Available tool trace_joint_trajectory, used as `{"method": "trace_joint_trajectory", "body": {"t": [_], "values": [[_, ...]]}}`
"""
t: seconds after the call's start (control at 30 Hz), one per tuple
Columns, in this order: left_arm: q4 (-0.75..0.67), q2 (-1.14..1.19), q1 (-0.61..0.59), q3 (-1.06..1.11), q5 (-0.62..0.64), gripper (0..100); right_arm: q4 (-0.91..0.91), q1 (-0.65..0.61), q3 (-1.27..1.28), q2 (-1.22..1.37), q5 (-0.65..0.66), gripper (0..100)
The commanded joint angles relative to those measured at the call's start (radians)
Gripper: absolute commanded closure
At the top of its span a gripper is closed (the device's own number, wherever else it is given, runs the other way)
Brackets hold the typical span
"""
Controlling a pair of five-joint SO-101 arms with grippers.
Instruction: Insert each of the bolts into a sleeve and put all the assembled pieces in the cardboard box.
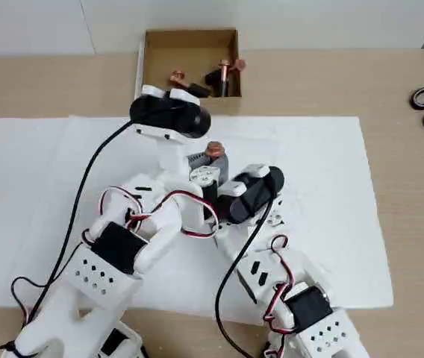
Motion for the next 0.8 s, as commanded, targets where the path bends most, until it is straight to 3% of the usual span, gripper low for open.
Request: {"method": "trace_joint_trajectory", "body": {"t": [0.0, 0.43, 0.67, 0.77], "values": [[0.052, -0.018, 0.012, -0.01, 0.0, 99, -0.022, -0.008, -0.005, -0.021, -0.009, 99.5], [0.206, -0.011, 0.018, 0.001, -0.002, 99, -0.022, -0.008, 0.0, -0.022, -0.009, 99.5], [0.189, -0.012, 0.012, 0.048, -0.002, 99, -0.022, -0.008, 0.0, -0.022, -0.009, 99.5], [0.183, -0.018, -0.002, 0.025, -0.002, 93, -0.022, -0.008, 0.0, -0.022, -0.009, 99.5]]}}
